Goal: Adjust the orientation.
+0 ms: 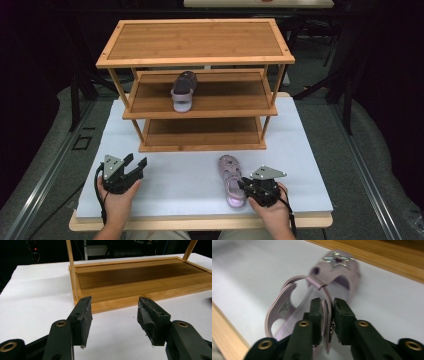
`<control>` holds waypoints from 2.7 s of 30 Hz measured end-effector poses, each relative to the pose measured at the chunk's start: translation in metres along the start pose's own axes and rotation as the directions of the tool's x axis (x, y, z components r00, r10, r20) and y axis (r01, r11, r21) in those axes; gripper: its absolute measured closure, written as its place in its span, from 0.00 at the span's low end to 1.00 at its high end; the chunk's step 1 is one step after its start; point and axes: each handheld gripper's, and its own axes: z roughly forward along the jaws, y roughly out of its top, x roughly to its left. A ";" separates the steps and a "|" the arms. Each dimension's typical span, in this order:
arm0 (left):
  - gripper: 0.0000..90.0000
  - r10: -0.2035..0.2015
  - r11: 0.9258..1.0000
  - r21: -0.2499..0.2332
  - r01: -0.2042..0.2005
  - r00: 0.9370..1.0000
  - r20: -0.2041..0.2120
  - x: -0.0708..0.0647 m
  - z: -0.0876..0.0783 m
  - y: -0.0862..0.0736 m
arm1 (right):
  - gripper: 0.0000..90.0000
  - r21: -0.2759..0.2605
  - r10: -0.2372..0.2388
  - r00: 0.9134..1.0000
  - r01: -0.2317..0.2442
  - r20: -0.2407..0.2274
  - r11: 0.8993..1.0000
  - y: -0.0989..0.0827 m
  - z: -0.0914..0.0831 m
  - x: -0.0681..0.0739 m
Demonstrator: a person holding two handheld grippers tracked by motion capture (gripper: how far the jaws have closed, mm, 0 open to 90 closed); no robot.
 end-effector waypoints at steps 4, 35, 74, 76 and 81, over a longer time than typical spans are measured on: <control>0.50 0.000 1.000 0.001 0.000 1.000 0.004 0.000 -0.001 0.000 | 0.89 0.062 -0.055 0.997 0.052 0.058 0.997 0.008 -0.005 -0.017; 0.50 -0.003 1.000 0.022 0.002 1.000 0.029 -0.002 0.002 -0.001 | 0.84 0.676 -0.195 0.968 0.251 -0.159 0.693 0.078 0.040 -0.019; 0.50 -0.005 1.000 0.030 0.004 1.000 0.024 -0.001 0.002 -0.002 | 0.93 0.615 -0.185 0.963 0.266 -0.194 0.742 0.075 0.032 -0.028; 0.50 -0.005 1.000 0.029 0.004 1.000 0.024 -0.001 0.002 -0.002 | 0.93 0.601 -0.195 0.963 0.269 -0.187 0.752 0.075 0.026 -0.029; 0.50 -0.007 1.000 0.028 0.007 1.000 0.027 -0.002 0.002 -0.002 | 0.93 0.495 -0.191 0.963 0.262 -0.190 0.829 0.070 0.014 -0.030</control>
